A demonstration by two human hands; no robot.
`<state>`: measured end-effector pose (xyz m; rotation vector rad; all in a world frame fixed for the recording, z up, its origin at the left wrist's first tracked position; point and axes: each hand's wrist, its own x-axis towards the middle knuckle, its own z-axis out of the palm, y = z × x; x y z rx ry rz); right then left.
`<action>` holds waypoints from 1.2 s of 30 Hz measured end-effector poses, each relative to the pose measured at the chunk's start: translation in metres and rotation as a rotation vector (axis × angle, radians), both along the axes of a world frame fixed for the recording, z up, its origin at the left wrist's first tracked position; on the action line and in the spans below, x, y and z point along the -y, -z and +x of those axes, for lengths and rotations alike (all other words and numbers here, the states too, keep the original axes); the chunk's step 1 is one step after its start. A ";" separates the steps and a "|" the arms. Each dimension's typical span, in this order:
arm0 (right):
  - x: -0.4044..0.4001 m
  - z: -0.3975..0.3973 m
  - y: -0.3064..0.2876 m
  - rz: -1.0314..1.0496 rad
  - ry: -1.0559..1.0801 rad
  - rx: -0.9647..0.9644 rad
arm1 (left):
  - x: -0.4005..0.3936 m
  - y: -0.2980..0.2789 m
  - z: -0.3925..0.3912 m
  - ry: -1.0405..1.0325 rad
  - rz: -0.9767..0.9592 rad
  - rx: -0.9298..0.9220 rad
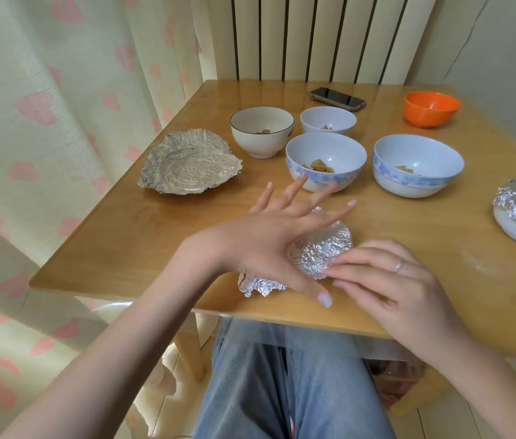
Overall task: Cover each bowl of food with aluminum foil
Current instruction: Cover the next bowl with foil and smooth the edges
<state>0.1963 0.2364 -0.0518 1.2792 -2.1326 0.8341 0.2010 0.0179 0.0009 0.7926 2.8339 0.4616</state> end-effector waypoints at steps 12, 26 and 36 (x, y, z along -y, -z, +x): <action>-0.001 -0.001 0.003 0.041 0.003 -0.205 | -0.005 0.011 -0.006 -0.039 -0.172 0.015; -0.023 0.009 -0.006 0.268 0.047 -0.223 | -0.008 0.014 -0.005 -0.069 -0.187 -0.064; 0.032 0.005 -0.025 -0.134 0.578 0.475 | -0.010 0.016 -0.004 -0.087 -0.191 -0.068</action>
